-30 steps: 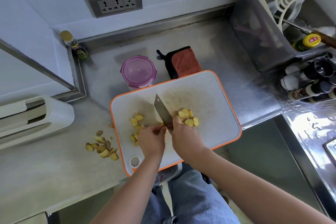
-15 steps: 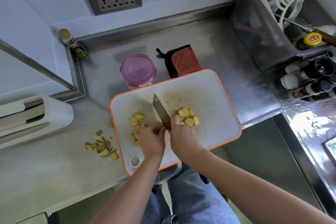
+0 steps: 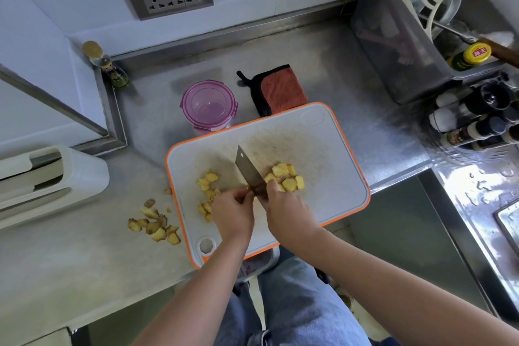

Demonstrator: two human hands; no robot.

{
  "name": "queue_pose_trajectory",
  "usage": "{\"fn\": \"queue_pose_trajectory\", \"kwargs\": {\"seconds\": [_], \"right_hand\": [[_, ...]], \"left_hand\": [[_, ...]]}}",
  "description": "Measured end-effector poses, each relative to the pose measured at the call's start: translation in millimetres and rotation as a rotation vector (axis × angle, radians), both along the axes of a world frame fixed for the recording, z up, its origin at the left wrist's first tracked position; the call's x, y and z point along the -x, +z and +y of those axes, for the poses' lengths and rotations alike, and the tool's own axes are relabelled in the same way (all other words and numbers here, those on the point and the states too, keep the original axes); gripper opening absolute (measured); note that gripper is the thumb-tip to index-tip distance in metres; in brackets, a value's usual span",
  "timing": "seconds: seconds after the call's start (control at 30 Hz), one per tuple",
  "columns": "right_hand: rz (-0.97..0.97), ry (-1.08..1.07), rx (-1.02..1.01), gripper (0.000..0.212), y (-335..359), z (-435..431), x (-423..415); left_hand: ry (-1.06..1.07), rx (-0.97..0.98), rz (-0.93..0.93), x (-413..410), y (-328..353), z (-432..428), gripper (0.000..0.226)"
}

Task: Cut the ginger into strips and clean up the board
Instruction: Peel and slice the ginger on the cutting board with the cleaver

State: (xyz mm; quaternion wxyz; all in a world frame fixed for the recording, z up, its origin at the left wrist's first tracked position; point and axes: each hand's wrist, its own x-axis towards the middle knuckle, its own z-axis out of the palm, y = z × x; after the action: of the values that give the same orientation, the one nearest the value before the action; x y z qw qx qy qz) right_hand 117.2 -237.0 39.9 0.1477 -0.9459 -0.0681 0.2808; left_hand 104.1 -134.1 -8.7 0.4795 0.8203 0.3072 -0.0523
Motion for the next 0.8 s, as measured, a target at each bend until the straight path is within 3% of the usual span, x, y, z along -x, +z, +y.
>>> {"fn": "queue_pose_trajectory", "kwargs": {"seconds": [0.43,0.57,0.8], "right_hand": [[-0.064,0.021,-0.053,0.011,-7.1,2.2,-4.2],[-0.001,0.018,-0.025,0.023,-7.4,-3.8,6.4],[-0.052,0.030,-0.038,0.014,-10.8,12.9,-13.2]], "left_hand": [[0.021,0.045,0.036,-1.9,-0.2,0.3,0.016],[0.020,0.042,0.028,-1.6,0.4,0.7,0.017],[0.014,0.031,0.029,-1.9,1.5,0.4,0.014]]}}
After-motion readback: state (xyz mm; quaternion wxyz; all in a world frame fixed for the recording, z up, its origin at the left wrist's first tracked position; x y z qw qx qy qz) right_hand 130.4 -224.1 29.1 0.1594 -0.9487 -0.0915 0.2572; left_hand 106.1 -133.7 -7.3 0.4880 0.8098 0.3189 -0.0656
